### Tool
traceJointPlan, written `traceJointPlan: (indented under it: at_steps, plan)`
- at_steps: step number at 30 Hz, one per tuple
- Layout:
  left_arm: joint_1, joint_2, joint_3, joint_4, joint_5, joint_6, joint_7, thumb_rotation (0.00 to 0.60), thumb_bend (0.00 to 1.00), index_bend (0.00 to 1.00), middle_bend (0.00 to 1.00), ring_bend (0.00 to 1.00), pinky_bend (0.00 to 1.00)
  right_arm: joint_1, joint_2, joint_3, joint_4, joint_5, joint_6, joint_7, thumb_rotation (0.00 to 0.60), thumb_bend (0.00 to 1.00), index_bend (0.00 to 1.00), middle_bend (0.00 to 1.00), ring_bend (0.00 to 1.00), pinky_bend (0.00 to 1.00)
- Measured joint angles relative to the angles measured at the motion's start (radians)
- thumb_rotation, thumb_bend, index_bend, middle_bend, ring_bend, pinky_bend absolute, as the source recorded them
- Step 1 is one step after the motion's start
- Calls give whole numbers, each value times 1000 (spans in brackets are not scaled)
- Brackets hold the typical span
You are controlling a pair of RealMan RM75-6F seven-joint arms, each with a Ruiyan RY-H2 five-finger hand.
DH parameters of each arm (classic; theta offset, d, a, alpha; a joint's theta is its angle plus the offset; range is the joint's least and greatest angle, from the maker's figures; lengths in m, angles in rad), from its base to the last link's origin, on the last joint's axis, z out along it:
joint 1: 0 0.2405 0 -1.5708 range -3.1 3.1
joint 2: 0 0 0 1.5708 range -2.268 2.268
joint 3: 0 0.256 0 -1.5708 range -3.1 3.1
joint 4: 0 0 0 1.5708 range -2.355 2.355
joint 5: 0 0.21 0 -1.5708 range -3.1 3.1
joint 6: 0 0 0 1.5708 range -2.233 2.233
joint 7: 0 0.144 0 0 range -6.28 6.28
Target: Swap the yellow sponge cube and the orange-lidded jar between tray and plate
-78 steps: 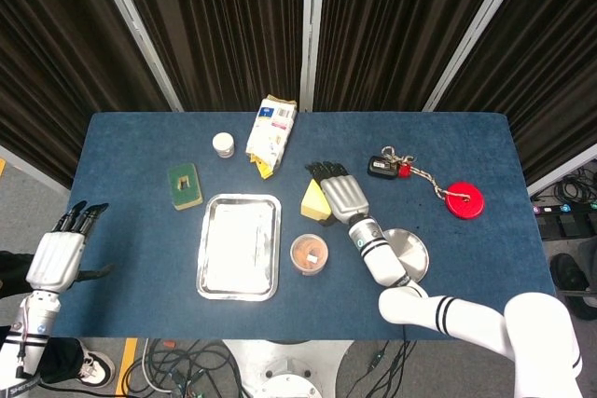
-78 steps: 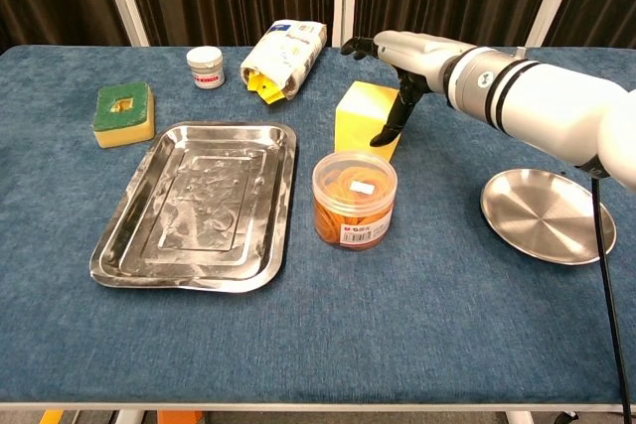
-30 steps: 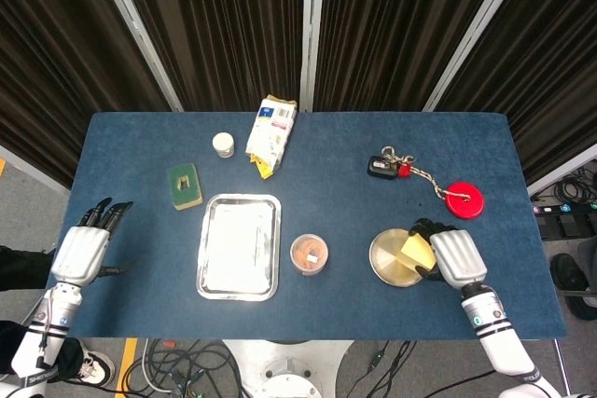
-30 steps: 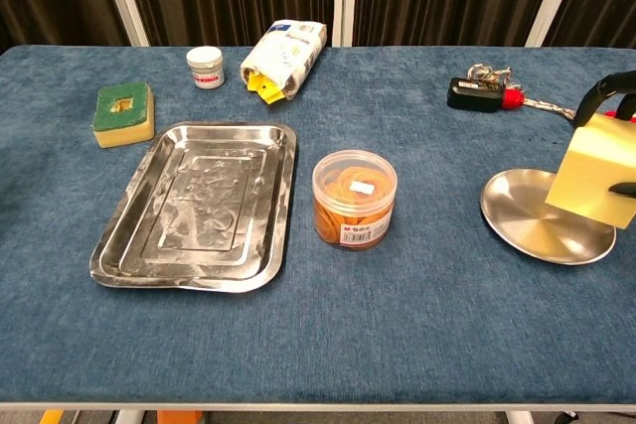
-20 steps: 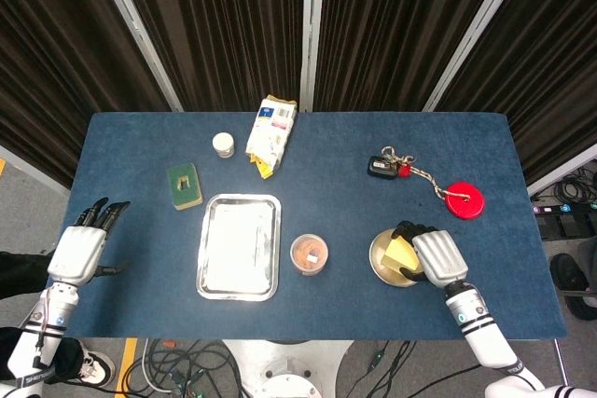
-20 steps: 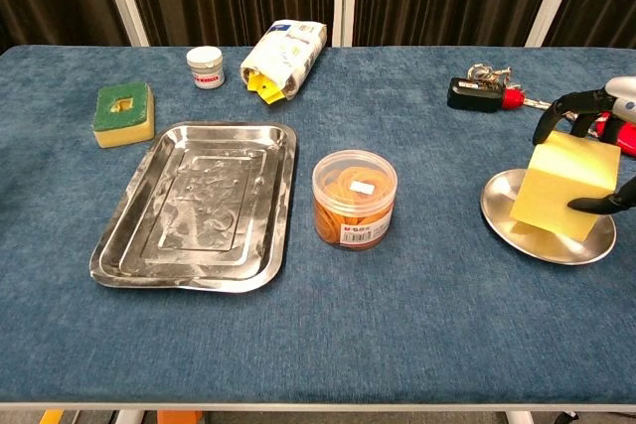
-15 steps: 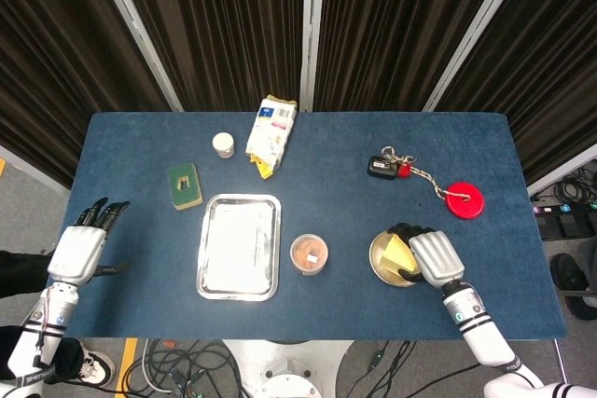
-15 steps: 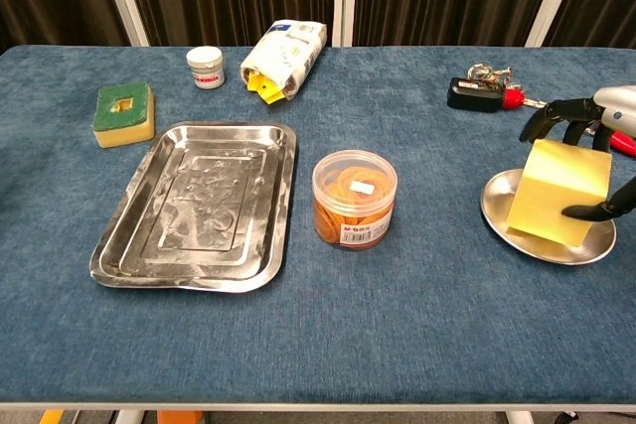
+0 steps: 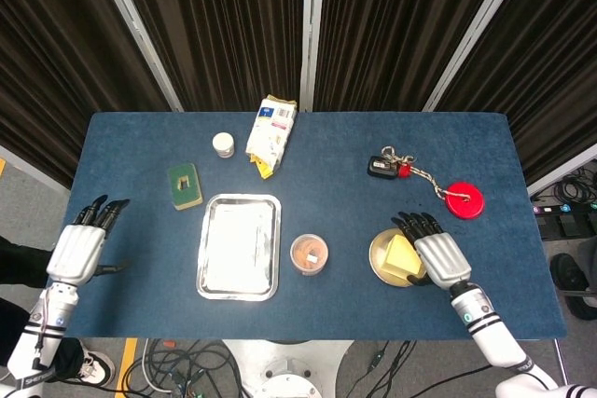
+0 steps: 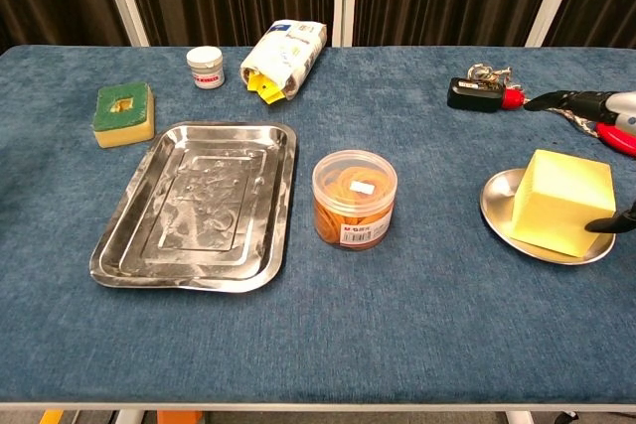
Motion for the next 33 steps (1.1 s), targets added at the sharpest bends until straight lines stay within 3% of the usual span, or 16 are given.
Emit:
traceJointPlan:
  at_steps: [6, 12, 25, 33]
  plan:
    - [-36, 1, 0, -31, 12, -53, 2, 600, 41, 100, 133, 23, 164, -38, 100, 31, -72, -15, 106, 41, 600, 0, 0, 0, 0, 0]
    - [-123, -27, -2, -61, 64, -144, -13, 600, 37, 100, 133, 23, 164, -94, 211, 98, -117, -15, 242, 147, 600, 0, 0, 1, 0, 0]
    - [-346, -181, 0, -5, 184, -351, -68, 600, 2, 93, 115, 19, 164, -118, 231, 204, -56, 66, 258, 296, 600, 0, 0, 0, 0, 0]
    - [-486, -246, -10, 69, 265, -416, -110, 600, 3, 87, 33, 0, 164, -133, 249, 239, -20, 114, 251, 357, 600, 0, 0, 0, 0, 0]
